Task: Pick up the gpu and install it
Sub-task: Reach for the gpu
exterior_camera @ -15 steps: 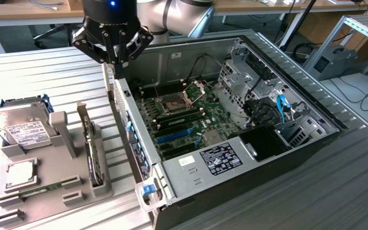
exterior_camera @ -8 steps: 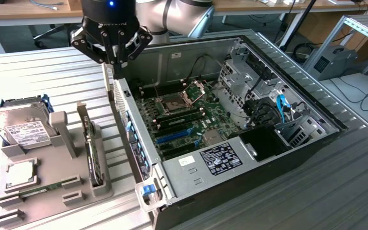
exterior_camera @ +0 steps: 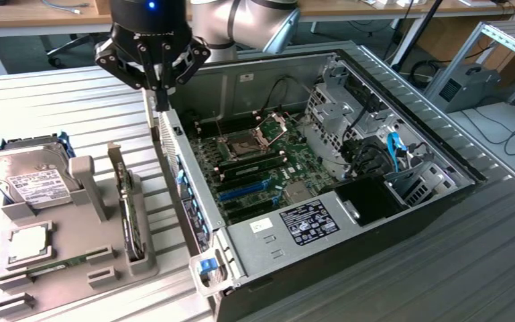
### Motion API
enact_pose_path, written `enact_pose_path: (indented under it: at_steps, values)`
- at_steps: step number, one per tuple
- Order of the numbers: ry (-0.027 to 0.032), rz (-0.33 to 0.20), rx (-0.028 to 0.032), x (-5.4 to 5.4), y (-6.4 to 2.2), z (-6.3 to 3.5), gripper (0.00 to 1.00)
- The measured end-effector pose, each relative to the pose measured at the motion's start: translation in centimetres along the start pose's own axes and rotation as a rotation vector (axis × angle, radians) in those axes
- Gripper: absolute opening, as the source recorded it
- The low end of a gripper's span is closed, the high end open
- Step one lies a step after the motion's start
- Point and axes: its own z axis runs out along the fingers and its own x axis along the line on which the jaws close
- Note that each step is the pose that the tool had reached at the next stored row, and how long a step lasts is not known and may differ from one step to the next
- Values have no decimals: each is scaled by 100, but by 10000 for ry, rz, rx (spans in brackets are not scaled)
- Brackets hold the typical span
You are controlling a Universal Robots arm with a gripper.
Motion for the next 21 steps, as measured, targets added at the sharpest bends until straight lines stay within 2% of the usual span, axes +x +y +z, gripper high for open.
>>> enact_pose_path:
  at_steps: [21]
  values:
    - [1,0,0,75,-6,-2,11]
